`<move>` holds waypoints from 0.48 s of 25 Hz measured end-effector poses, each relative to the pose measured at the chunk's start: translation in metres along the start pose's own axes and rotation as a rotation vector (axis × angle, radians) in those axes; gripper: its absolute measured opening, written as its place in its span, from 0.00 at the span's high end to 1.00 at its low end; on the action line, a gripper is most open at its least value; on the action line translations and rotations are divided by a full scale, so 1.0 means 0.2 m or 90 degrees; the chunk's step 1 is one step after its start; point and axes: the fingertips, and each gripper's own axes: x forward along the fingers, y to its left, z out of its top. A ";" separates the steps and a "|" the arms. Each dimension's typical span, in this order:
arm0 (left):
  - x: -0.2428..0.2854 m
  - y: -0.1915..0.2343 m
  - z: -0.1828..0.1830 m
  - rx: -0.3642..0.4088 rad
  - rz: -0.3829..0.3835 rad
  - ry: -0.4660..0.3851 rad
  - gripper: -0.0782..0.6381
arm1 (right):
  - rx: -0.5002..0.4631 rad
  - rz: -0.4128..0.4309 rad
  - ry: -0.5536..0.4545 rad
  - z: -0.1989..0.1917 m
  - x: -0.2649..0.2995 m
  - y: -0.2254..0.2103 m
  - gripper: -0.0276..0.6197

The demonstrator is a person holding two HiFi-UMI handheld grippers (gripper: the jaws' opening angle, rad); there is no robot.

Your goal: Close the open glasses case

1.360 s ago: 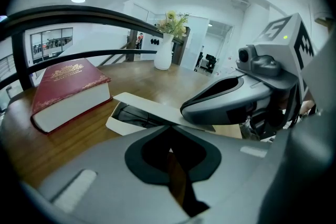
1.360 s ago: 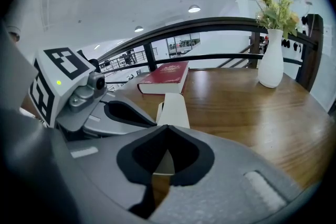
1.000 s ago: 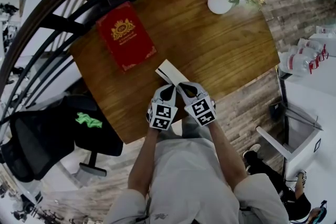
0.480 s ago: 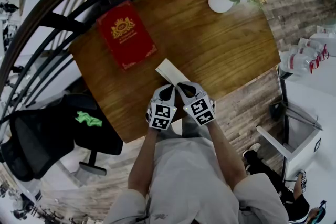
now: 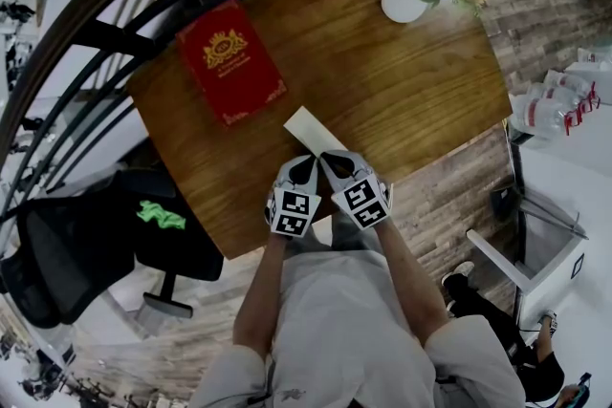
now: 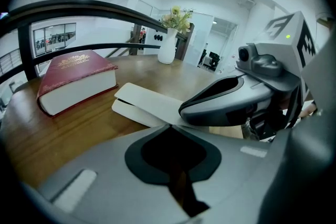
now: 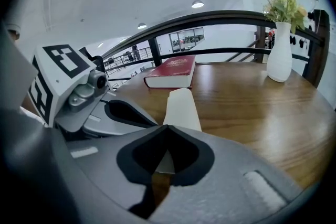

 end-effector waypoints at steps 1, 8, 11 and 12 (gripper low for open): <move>0.00 0.00 0.00 0.000 0.001 0.002 0.86 | 0.000 0.001 0.001 0.00 0.00 0.00 0.95; 0.00 0.01 -0.03 -0.004 0.005 0.009 0.86 | -0.002 0.009 0.009 -0.02 0.01 0.02 0.95; 0.01 0.01 -0.03 -0.004 0.005 0.010 0.86 | -0.002 0.011 0.011 -0.03 0.02 0.02 0.95; 0.01 0.01 -0.03 -0.005 0.004 0.011 0.86 | -0.002 0.011 0.013 -0.03 0.02 0.02 0.95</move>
